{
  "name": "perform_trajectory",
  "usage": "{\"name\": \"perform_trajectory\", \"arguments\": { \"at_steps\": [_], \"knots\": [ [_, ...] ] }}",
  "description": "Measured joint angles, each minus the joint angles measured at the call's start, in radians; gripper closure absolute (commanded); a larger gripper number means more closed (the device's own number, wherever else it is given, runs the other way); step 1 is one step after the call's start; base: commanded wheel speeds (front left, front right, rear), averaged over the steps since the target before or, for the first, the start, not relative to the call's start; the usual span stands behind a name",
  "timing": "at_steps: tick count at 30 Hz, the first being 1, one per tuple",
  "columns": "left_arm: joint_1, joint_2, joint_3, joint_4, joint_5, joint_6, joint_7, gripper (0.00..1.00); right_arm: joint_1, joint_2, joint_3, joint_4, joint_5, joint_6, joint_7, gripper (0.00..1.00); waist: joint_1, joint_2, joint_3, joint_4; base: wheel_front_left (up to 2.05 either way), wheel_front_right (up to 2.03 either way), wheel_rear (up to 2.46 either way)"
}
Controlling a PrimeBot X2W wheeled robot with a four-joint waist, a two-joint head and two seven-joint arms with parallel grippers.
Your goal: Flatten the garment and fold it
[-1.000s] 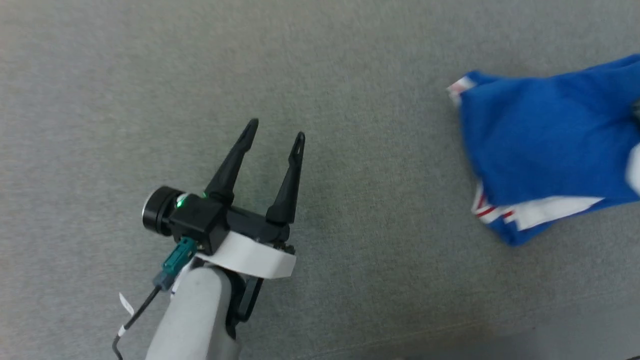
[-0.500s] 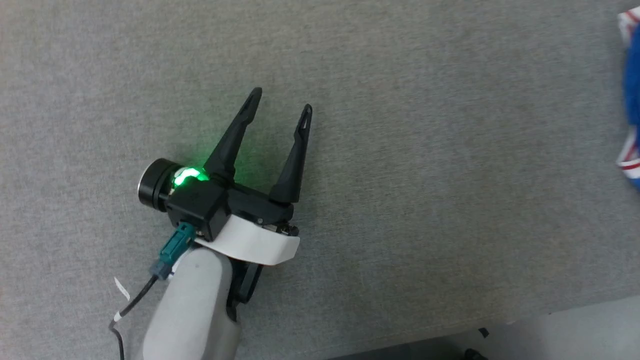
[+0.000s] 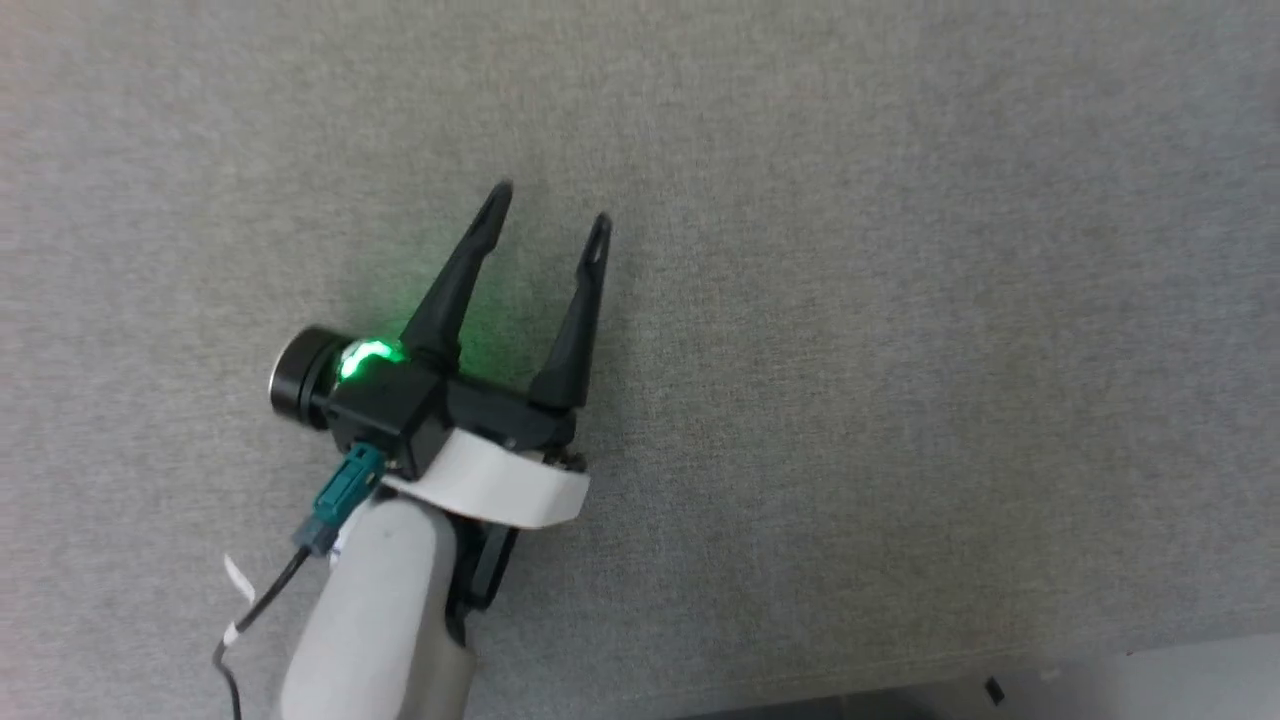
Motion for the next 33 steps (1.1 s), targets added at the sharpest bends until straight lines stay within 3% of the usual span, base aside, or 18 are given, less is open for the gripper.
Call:
{"name": "perform_trajectory", "arguments": {
  "at_steps": [6, 13, 22, 28, 33],
  "knots": [
    [0.087, 0.000, 0.055, 0.009, -0.020, 0.000, 0.000, 0.00, -0.008, 0.051, -0.003, -0.043, 0.013, 0.000, -0.022, 0.00, -0.0001, 0.0000, -0.099, 0.002, 0.00, 0.00, 0.00],
    [0.200, -0.002, 0.134, 0.007, -0.045, 0.019, 0.000, 0.00, 0.002, 0.162, -0.006, -0.189, 0.101, 0.000, -0.055, 0.00, -0.0003, 0.0000, -0.260, -0.003, 0.00, 0.00, 0.00],
    [0.282, -0.002, 0.205, -0.002, -0.033, 0.114, 0.000, 0.00, 0.168, 0.399, -0.094, -0.438, 0.183, 0.000, -0.080, 0.00, -0.0005, 0.0000, -0.439, 0.013, 0.00, 0.00, 0.00],
    [0.323, -0.002, 0.215, 0.012, -0.023, 0.129, 0.000, 0.00, 0.336, 0.564, -0.126, -0.591, 0.198, 0.000, -0.100, 0.00, -0.0004, 0.0000, -0.510, 0.042, 0.00, 0.00, 0.00],
    [0.346, -0.001, 0.216, 0.020, -0.023, 0.134, 0.000, 0.00, 0.462, 0.685, -0.140, -0.644, 0.200, 0.000, -0.119, 0.00, -0.0002, 0.0000, -0.534, 0.075, 0.00, 0.00, 0.00]
  ]
}}
